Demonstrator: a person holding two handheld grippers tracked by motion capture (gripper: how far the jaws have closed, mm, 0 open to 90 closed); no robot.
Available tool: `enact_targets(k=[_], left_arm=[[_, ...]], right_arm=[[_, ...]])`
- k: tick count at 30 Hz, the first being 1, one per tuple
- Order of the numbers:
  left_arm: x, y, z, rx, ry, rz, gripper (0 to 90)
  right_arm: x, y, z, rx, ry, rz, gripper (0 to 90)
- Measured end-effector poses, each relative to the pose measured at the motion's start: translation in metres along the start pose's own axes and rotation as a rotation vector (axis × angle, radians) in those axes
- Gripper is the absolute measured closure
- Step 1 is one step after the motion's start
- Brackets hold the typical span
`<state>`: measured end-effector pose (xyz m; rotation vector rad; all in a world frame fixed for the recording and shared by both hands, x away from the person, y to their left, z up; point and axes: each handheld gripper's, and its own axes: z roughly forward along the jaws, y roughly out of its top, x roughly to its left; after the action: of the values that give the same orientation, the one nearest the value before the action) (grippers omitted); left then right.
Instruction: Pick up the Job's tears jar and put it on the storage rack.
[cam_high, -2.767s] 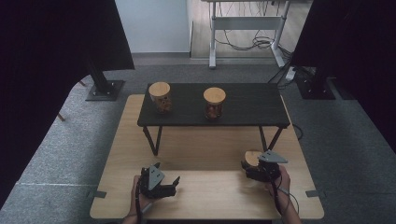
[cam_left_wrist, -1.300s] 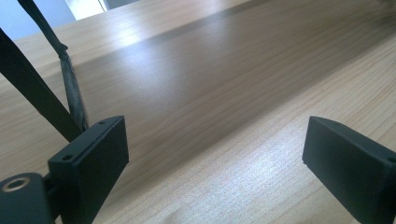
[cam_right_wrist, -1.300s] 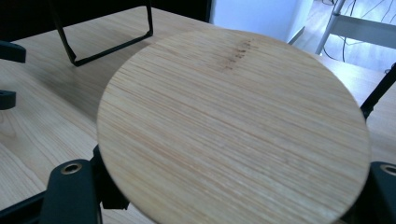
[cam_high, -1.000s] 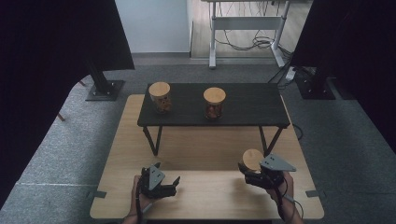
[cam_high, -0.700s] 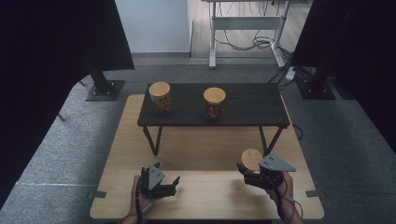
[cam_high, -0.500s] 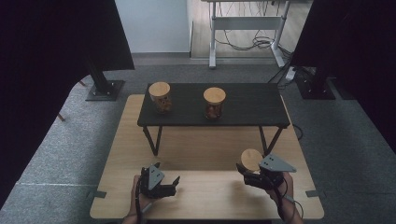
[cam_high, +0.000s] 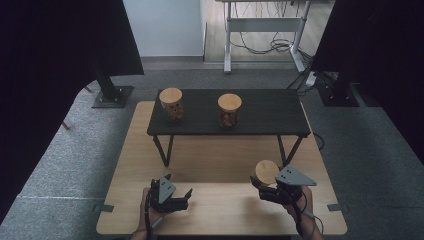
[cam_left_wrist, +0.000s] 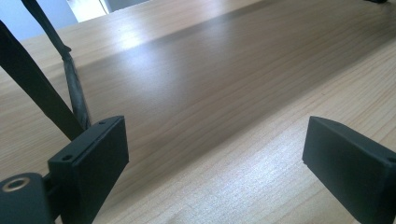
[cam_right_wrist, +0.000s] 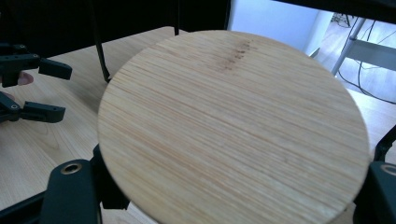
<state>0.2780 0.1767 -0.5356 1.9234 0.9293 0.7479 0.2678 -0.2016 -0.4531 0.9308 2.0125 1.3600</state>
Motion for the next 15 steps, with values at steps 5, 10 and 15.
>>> enact_targets(k=[5, 10, 15], left_arm=[[-0.002, 0.0, 0.001, 0.004, -0.003, 0.008, 6.5], [-0.001, 0.0, 0.0, 0.003, -0.002, 0.005, 6.4], [-0.001, 0.0, 0.0, 0.003, -0.003, 0.002, 6.5]], right_arm=[[0.003, 0.001, 0.001, 0.006, 0.004, -0.009, 24.3], [0.003, 0.005, 0.002, 0.005, 0.003, -0.011, 24.3], [0.002, 0.011, 0.001, -0.012, 0.002, -0.008, 24.3]])
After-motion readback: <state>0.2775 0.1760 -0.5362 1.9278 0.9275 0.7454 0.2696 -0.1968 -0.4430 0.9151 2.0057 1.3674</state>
